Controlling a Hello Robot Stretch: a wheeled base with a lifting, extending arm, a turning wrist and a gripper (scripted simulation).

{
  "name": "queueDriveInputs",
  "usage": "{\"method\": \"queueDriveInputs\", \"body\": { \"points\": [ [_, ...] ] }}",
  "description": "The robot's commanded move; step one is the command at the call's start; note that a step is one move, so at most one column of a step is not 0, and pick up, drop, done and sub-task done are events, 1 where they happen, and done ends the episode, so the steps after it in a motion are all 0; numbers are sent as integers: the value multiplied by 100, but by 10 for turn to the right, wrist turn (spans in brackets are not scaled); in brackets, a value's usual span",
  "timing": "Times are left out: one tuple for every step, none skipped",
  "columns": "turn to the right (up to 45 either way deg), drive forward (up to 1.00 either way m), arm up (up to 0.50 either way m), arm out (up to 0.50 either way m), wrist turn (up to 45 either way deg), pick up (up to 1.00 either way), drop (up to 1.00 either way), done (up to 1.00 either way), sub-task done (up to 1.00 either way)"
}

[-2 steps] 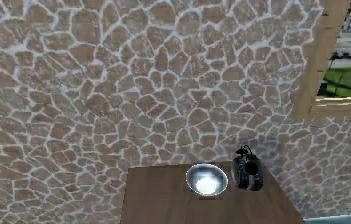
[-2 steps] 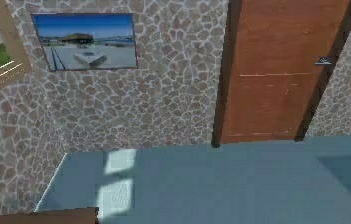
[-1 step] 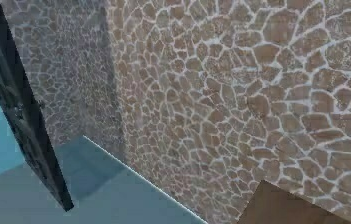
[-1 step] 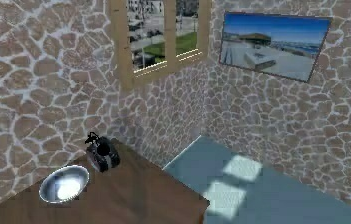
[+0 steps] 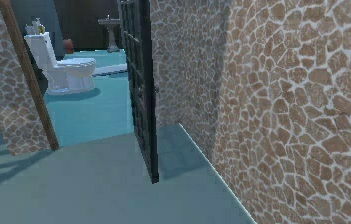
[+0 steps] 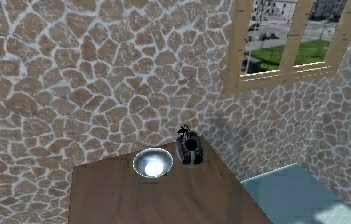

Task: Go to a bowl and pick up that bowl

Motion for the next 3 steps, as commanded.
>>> {"method": "queueDriveInputs", "body": {
  "points": [
    [0,0,50,0,0,0,0,0,0],
    [0,0,32,0,0,0,0,0,0],
    [0,0,0,32,0,0,0,0,0]
  ]
}}
